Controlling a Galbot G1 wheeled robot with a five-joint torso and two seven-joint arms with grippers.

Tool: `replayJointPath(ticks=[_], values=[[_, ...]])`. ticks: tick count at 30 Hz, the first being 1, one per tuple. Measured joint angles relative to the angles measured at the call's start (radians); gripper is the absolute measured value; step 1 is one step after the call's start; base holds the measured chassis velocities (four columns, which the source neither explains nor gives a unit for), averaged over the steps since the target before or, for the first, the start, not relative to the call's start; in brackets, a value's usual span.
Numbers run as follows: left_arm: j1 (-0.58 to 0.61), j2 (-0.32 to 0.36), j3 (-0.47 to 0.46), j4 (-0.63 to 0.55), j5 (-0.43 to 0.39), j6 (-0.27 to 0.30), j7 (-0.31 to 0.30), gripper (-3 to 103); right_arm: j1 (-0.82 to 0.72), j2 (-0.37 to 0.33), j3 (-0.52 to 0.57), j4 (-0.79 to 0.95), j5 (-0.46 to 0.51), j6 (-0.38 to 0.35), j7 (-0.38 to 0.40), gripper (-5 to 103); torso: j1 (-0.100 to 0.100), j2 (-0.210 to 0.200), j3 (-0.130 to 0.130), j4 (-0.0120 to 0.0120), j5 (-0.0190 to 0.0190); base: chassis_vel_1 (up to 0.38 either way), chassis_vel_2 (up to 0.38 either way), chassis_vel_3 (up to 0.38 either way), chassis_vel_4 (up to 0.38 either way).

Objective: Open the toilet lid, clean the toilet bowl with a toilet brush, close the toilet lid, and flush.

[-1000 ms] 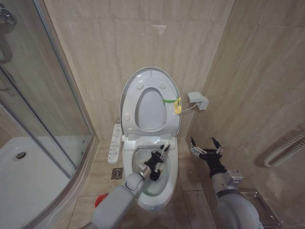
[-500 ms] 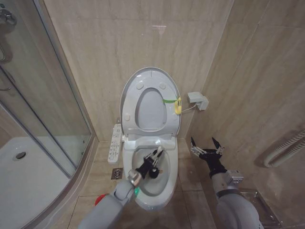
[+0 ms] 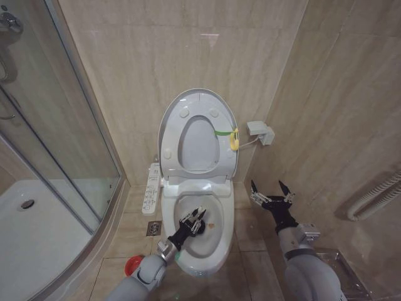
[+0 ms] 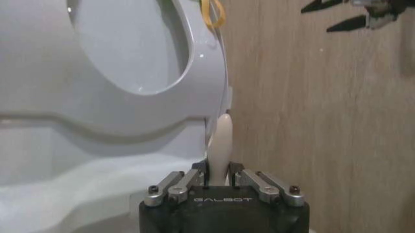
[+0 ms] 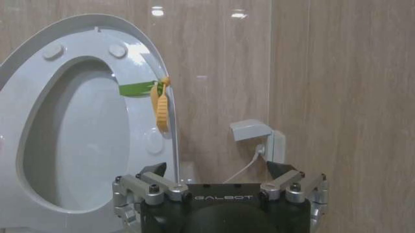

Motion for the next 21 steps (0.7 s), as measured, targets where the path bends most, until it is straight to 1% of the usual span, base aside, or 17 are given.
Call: replayJointPath(ticks=[2, 5, 9, 12, 16, 21], values=[[-0.004, 0.000, 0.003, 0.016, -0.003, 0.000, 0.005, 20, 0.000, 0.000, 0.000, 0.000, 0.000, 0.000, 0.000, 100, 0.000, 0.000, 0.000, 0.0000, 0.0000, 0.000, 0.000, 0.000, 0.000], [-0.031, -0.014, 0.005, 0.077, -0.008, -0.002, 0.014, 20, 0.000, 0.000, 0.000, 0.000, 0.000, 0.000, 0.000, 100, 0.000, 0.000, 0.000, 0.0001, 0.0002, 0.000, 0.000, 0.000, 0.000], [-0.063, -0.032, 0.009, 0.106, -0.009, -0.002, 0.014, 20, 0.000, 0.000, 0.000, 0.000, 0.000, 0.000, 0.000, 100, 0.000, 0.000, 0.000, -0.0001, 0.0002, 0.000, 0.000, 0.000, 0.000], [-0.081, -0.044, 0.018, 0.091, -0.009, 0.005, 0.010, 20, 0.000, 0.000, 0.000, 0.000, 0.000, 0.000, 0.000, 100, 0.000, 0.000, 0.000, 0.0000, 0.0001, 0.000, 0.000, 0.000, 0.000], [-0.110, -0.067, 0.049, 0.025, -0.007, 0.033, -0.008, 20, 0.000, 0.000, 0.000, 0.000, 0.000, 0.000, 0.000, 100, 0.000, 0.000, 0.000, -0.0004, -0.0001, 0.000, 0.000, 0.000, 0.000], [-0.130, -0.089, 0.073, 0.003, 0.007, 0.040, -0.013, 20, 0.000, 0.000, 0.000, 0.000, 0.000, 0.000, 0.000, 100, 0.000, 0.000, 0.000, -0.0004, -0.0001, 0.000, 0.000, 0.000, 0.000]])
